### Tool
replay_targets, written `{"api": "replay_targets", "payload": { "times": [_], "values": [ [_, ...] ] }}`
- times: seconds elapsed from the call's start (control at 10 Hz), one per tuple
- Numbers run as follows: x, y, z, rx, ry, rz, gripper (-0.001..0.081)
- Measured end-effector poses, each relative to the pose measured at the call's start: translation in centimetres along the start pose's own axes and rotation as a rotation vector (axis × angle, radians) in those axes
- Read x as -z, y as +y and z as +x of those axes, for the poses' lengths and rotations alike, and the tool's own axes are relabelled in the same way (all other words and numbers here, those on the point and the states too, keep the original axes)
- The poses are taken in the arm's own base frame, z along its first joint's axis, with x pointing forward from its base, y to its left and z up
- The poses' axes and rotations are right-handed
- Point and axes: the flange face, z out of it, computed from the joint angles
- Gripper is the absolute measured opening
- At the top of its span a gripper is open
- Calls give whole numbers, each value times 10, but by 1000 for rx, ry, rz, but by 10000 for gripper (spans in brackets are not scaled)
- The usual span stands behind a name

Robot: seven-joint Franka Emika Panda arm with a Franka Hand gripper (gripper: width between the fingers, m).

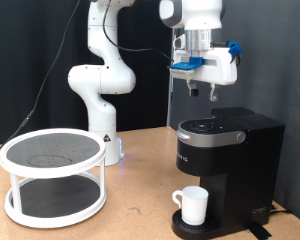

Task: Make a cup of coffee with the keurig machine

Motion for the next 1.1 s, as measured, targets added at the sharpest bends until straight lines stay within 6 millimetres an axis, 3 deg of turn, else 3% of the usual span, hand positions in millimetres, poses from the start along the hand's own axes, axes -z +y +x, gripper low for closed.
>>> {"api": "replay_targets", "payload": {
  "times": [0.1,0.3,0.4,0.5,1.1],
  "values": [
    [-4,0,1,0,4,-6,483],
    [-13,-3,2,-2,21,-17,163],
    [-19,-5,2,-2,31,-24,163],
    [-26,-7,2,-4,43,-31,33],
    [-54,-17,1,-7,56,-63,0]
  ]
}}
